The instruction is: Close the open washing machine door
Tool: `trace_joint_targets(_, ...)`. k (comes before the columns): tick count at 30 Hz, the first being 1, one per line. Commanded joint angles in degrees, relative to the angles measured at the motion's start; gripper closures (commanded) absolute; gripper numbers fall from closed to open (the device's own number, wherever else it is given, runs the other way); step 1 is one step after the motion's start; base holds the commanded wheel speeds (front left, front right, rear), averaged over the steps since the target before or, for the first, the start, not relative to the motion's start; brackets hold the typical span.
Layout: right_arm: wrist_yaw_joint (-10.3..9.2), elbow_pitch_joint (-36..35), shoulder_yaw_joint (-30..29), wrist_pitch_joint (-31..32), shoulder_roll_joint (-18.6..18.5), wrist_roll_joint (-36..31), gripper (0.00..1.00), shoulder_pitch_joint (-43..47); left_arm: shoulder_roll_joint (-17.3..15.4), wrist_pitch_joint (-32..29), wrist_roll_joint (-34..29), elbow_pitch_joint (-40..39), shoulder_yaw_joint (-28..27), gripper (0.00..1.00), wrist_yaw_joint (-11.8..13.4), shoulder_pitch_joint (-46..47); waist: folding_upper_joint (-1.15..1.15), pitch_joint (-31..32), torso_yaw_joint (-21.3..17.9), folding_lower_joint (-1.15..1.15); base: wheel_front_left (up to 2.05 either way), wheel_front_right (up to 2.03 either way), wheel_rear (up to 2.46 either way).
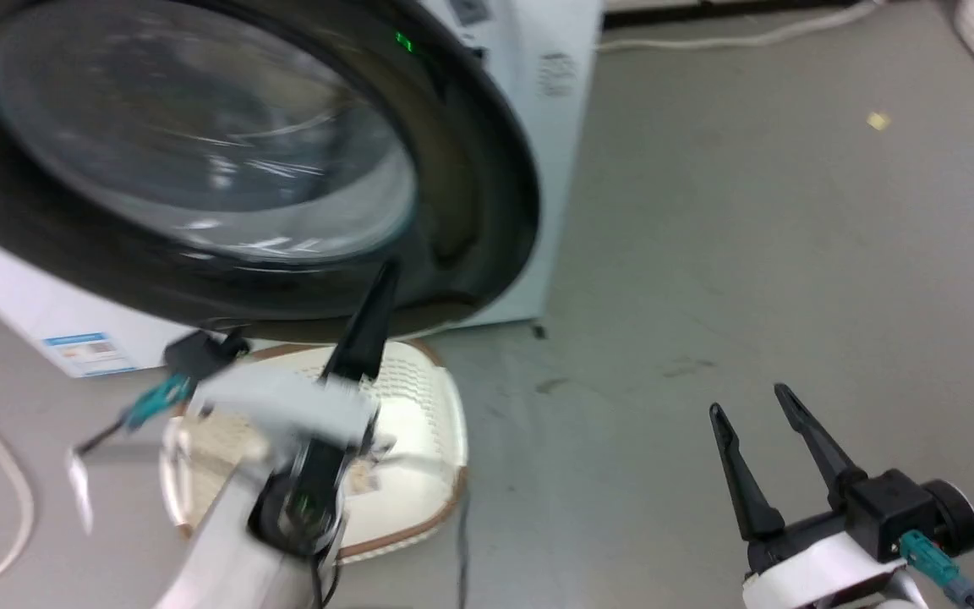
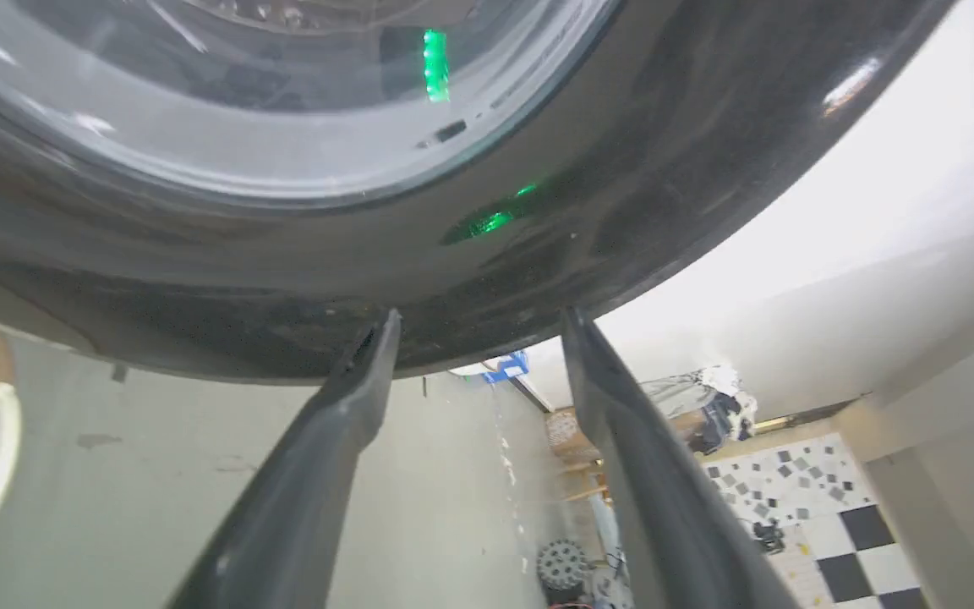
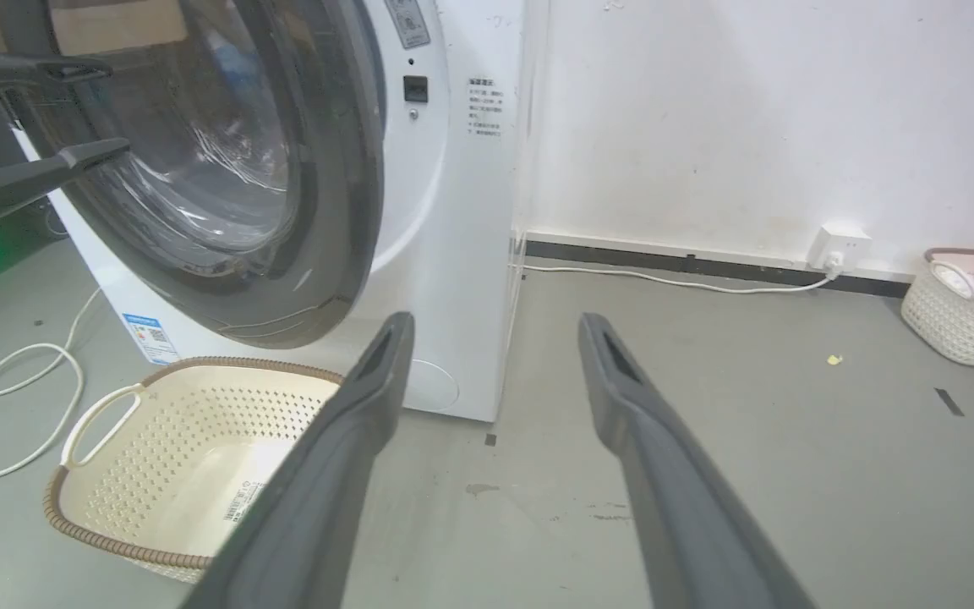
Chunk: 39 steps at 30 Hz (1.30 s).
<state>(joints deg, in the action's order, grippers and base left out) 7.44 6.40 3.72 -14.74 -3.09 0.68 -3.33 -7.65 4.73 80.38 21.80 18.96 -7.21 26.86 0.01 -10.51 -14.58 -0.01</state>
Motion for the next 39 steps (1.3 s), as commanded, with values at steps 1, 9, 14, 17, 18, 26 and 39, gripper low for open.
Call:
trace_joint_targets(1,0.05,-0.39,-0.17,-0.26,0.21,-0.42,0.00,0.88,-2.59,2.86,-3.51,-2.26,1.30,0.00,-0.25,-3.13,-0.01,3.17,4.11,0.01,0.00,0.00,0.00)
trace_joint_targets(9,0.05,-1.11,-0.54,-0.26,0.21,-1.07,0.00,3.04,-11.00,10.22,-31.88,-11.01,-2.79,0.00,0.93,-14.25,-0.01,6.71,11.23,0.01,0.00,0.00,0.00)
trace_joint_targets(14,0.05,-1.08,-0.57,-0.26,0.01,-0.98,0.00,4.47,-7.79,10.25,-54.53,-18.32,-10.44,0.00,5.20,-22.02,-0.01,8.35,14.79,0.01,0.00,0.00,0.00)
trace_joint_targets(17,0.05,-0.82,-0.14,-0.26,-0.21,-0.83,0.00,5.09,-4.84,10.25,-61.26,-20.74,-13.40,0.00,6.85,-25.97,-0.01,9.08,16.45,0.01,0.00,0.00,0.00)
trace_joint_targets(18,0.05,-0.72,-0.01,-0.26,-0.23,-0.78,0.00,5.25,-4.66,10.26,-63.89,-21.22,-13.58,0.00,6.98,-27.05,-0.01,9.29,16.96,0.01,0.00,0.00,0.00)
trace_joint_targets(26,0.05,0.32,0.74,-0.26,-0.20,-0.49,0.00,5.74,-4.73,10.26,-76.37,-21.70,-11.13,0.00,7.79,-30.91,-0.01,9.41,19.70,0.01,0.00,0.00,0.00)
trace_joint_targets(39,0.05,0.77,3.43,2.10,-5.36,2.34,1.00,-4.10,-2.18,10.26,-76.94,-22.24,-11.39,0.00,5.62,-26.72,-0.01,1.37,22.87,0.01,0.00,0.00,0.00)
